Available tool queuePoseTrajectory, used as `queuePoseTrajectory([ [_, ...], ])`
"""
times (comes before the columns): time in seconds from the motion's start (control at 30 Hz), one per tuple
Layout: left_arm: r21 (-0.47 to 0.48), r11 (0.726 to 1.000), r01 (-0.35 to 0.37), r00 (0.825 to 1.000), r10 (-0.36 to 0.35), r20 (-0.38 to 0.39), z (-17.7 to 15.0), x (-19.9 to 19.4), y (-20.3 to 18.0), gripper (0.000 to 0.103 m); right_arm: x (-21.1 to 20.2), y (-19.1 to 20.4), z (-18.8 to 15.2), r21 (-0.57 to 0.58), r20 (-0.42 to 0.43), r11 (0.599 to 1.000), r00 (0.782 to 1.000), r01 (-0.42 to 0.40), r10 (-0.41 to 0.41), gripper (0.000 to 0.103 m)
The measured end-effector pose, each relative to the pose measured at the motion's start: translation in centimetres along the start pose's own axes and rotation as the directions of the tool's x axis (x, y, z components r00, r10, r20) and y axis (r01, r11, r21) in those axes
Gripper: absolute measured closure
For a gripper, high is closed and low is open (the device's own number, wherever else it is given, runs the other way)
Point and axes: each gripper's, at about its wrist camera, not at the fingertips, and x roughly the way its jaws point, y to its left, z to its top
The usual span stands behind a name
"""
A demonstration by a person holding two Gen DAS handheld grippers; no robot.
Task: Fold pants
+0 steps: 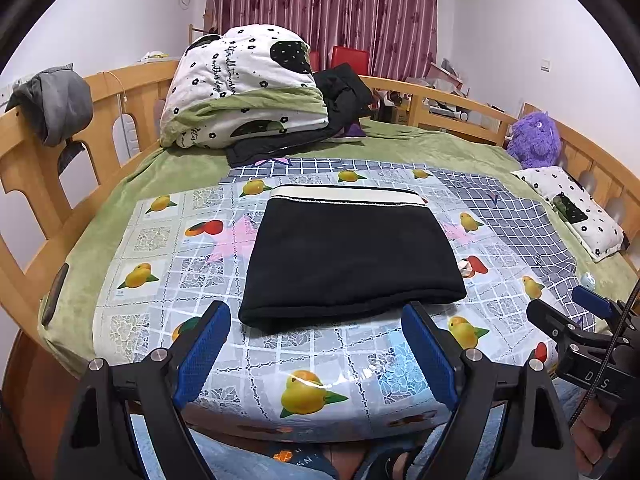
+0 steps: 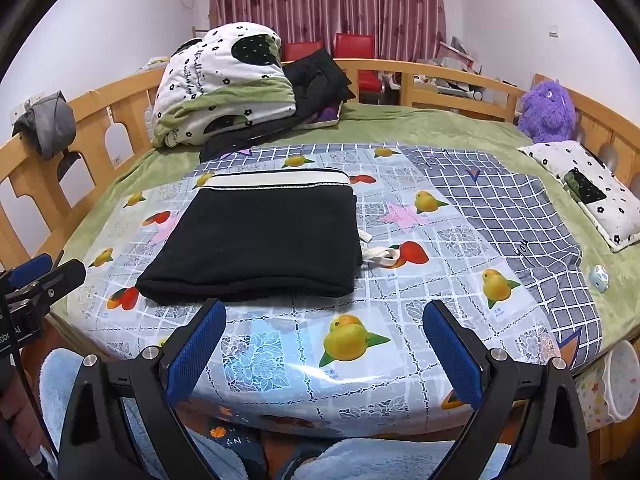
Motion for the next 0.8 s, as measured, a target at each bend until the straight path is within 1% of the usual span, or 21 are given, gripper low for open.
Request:
queuePoseTrajectory([
  [0.8, -0.001, 1.0, -0.002, 1.0, 0.002, 0.005, 0.03, 0.05, 0.17, 0.016, 0.02, -0.01, -0.01, -0.002, 0.002, 1.0, 1.0, 0.001, -0.001, 0.005],
])
